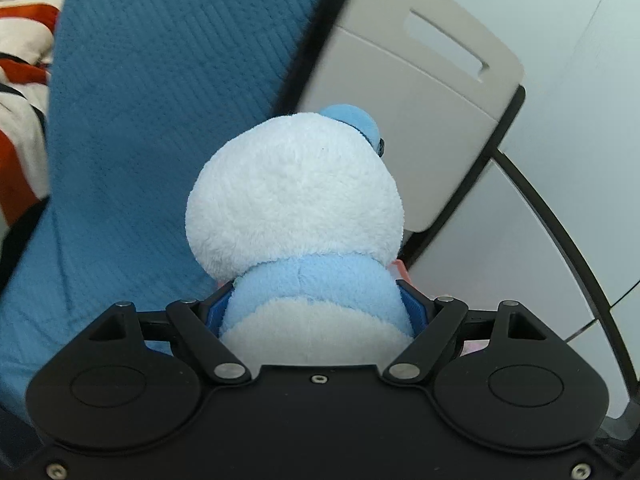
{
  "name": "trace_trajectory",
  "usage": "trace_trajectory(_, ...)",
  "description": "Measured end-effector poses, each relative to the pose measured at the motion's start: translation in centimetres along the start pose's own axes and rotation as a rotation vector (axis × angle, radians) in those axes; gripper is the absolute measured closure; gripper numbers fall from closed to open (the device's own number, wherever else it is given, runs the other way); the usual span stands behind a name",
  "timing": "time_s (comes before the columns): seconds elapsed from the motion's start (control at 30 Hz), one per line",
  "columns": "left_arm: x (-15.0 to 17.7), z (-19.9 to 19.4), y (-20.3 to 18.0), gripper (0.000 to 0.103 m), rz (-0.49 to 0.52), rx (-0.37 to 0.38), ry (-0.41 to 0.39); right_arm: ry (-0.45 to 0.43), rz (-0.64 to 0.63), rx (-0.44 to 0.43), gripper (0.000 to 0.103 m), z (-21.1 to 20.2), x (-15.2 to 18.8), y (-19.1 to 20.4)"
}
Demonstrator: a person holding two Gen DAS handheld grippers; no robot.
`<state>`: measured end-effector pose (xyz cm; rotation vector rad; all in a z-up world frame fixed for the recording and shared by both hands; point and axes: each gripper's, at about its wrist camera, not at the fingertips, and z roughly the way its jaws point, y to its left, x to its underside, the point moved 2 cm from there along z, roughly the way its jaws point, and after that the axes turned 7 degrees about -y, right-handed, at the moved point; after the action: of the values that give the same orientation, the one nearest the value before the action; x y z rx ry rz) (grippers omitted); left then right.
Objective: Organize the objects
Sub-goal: 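Lift the pink clip and white duck and carry both over the pink box, then lower the clip and duck into the pink box and open both tools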
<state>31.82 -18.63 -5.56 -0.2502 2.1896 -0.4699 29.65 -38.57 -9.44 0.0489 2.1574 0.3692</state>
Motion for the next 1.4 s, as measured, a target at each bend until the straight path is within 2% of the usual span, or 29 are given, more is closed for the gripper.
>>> trace_trajectory(0.17, 1.2, 3.3, -2.3, 0.024, 0.031, 0.005, 0.040, 0.013, 0.020, 0.039, 0.057, 1.2, 0.2, -3.3)
trace_trajectory(0.53, 4.9, 10.3, -5.3, 0.024, 0.064, -0.001, 0.173, 0.111, 0.073, 0.103, 0.057, 5.6, 2.7, -10.1)
trace_trajectory(0.77, 7.1, 12.2, -6.1, 0.024, 0.088, -0.012, 0.237, 0.164, 0.093, 0.116, 0.057, 7.2, 4.7, -12.4)
trace_trajectory(0.87, 6.9, 13.3, -6.4, 0.023, 0.089, -0.013, 0.251, 0.166, 0.103, 0.115, 0.057, 7.3, 4.9, -12.6)
trace_trajectory(1.03, 7.3, 12.5, -5.3, 0.018, 0.098, -0.014, 0.262, 0.167, 0.104, 0.109, 0.049, 7.5, 4.3, -12.8)
trace_trajectory(1.2, 5.7, 9.9, -5.3, 0.018, 0.117, 0.017, 0.201, 0.127, 0.138, 0.102, 0.048, 6.1, 2.6, -12.6)
trace_trajectory(1.4, 2.1, 5.1, -5.0, 0.018, 0.128, 0.060, 0.103, 0.015, 0.113, 0.096, 0.048, 1.0, -1.1, -10.4)
